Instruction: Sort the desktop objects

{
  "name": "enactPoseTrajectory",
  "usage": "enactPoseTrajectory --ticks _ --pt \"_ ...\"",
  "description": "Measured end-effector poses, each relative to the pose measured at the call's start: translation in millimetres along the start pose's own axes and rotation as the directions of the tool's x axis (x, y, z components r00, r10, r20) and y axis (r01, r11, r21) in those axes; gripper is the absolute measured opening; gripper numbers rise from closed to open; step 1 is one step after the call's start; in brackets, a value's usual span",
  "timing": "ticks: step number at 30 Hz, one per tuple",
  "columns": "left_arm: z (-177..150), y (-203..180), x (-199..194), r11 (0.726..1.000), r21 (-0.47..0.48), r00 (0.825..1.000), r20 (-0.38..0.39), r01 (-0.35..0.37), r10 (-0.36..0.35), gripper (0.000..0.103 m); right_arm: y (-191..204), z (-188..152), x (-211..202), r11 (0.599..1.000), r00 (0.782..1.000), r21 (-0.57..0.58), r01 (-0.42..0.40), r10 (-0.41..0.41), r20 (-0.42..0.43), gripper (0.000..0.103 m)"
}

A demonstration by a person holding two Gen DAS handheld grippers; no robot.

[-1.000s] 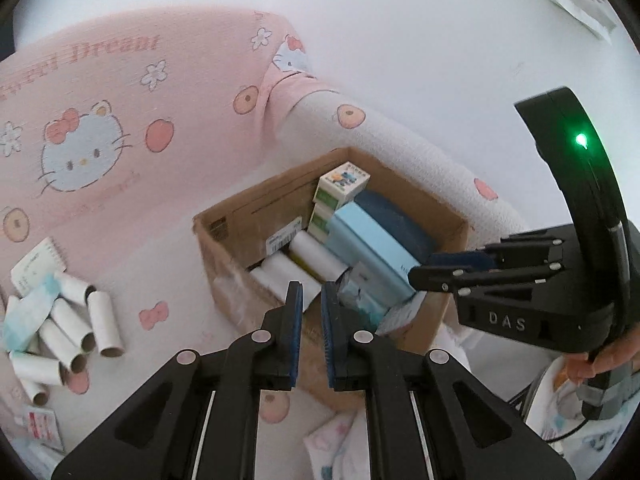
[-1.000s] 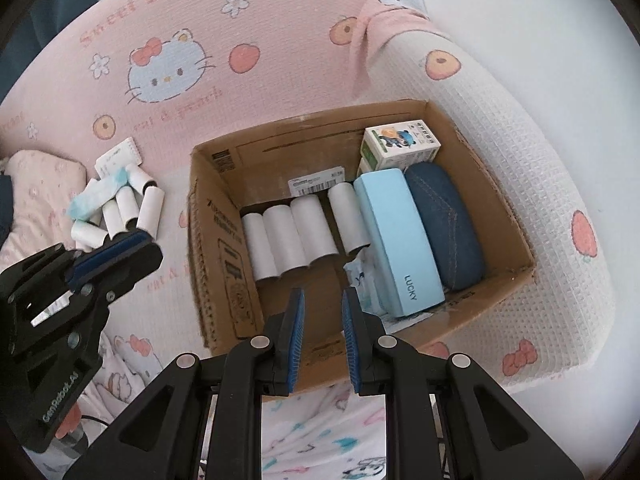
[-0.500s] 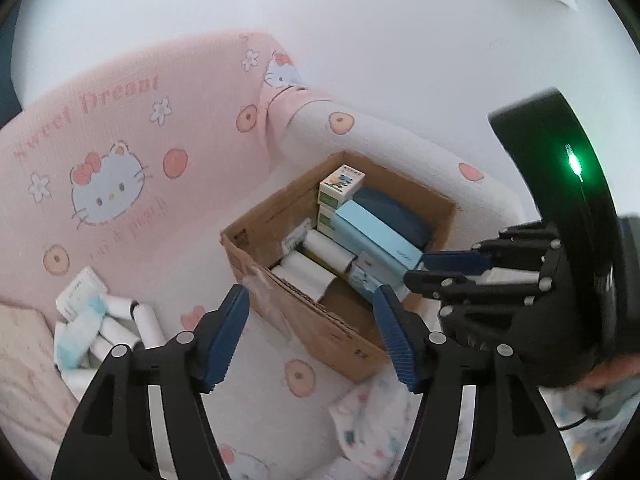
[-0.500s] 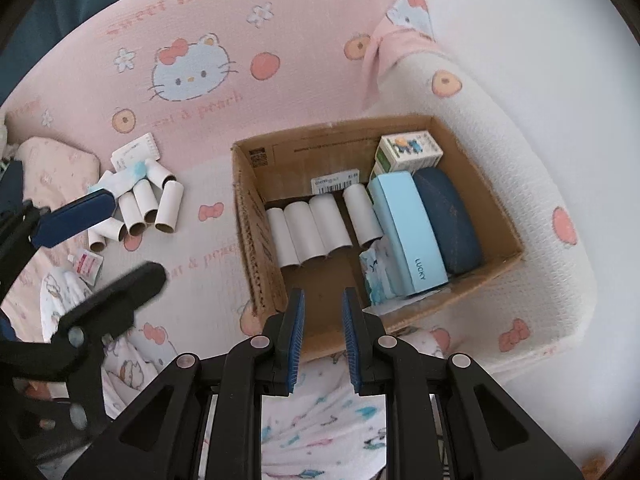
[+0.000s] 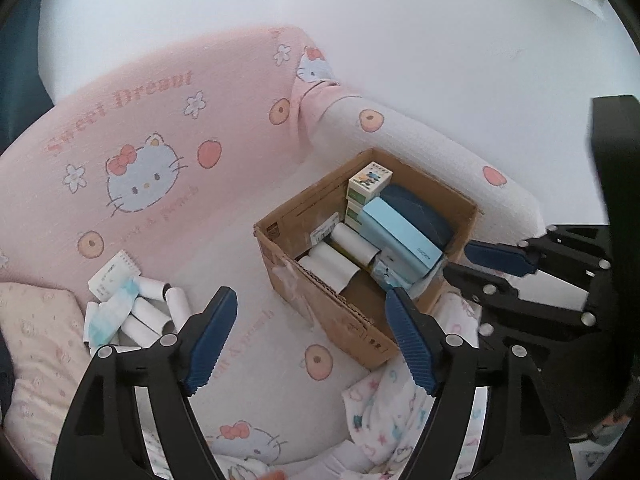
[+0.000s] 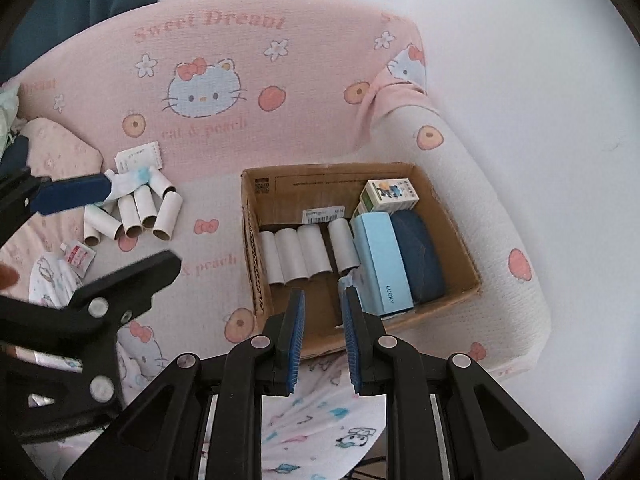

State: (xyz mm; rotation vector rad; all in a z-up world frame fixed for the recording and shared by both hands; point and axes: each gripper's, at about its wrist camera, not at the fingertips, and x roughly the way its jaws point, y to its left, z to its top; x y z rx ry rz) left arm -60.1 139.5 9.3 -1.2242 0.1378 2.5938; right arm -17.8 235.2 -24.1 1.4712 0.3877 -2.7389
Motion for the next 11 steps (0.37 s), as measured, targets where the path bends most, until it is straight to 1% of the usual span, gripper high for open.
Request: enactPoseTrajectory --ticks 5,11 --pt "-3.5 1.3 6.4 1.000 -0.012 1.000 -0.019 -0.002 0.002 0.080 -0.2 -2.0 -3.2 1.000 1.000 -0.007 -0.020 0.020 0.008 0.015" --pt "-2.9 -0.9 4.8 1.000 -0.011 1.000 -0.018 0.010 -0.010 0.080 -3.3 -4.1 -4.7 1.000 1.000 0.000 -0.017 0.017 0.015 0.016"
